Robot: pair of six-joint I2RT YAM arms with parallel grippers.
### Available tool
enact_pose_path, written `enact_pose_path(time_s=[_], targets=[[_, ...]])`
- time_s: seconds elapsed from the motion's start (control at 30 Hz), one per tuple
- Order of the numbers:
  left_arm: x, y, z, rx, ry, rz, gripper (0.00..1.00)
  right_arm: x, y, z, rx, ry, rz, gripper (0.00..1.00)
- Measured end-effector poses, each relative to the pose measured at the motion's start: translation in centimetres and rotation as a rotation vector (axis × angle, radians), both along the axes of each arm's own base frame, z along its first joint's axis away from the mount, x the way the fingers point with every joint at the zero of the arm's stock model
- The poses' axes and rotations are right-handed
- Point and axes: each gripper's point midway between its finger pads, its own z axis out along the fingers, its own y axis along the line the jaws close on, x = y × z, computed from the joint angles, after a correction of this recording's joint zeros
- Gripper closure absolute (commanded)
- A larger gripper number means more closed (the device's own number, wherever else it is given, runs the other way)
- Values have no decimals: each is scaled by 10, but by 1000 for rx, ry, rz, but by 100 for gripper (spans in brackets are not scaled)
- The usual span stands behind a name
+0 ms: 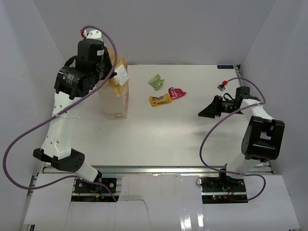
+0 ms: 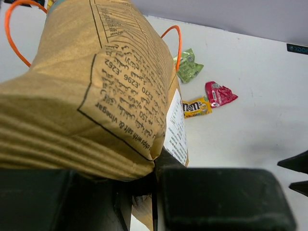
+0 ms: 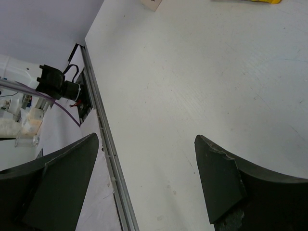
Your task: Place the snacks into the paper bag
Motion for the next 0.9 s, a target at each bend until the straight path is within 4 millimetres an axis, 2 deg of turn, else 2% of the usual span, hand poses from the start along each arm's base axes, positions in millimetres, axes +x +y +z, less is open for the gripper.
enact_pose_path(time_s=[0.3,0.57,0.73,0.9], targets=[[-3,-2,-13,-124,104,1,100,0,0,0,2,-8,4,14],[0,8,-27,-200,187,46,100,-4,2,-1,18,3,8,14],[10,18,-45,-221,246,68,100,-5,2,-1,25,9,10,14],[31,25,-71,-247,324,70,100,-6,3,-1,25,9,12,14]])
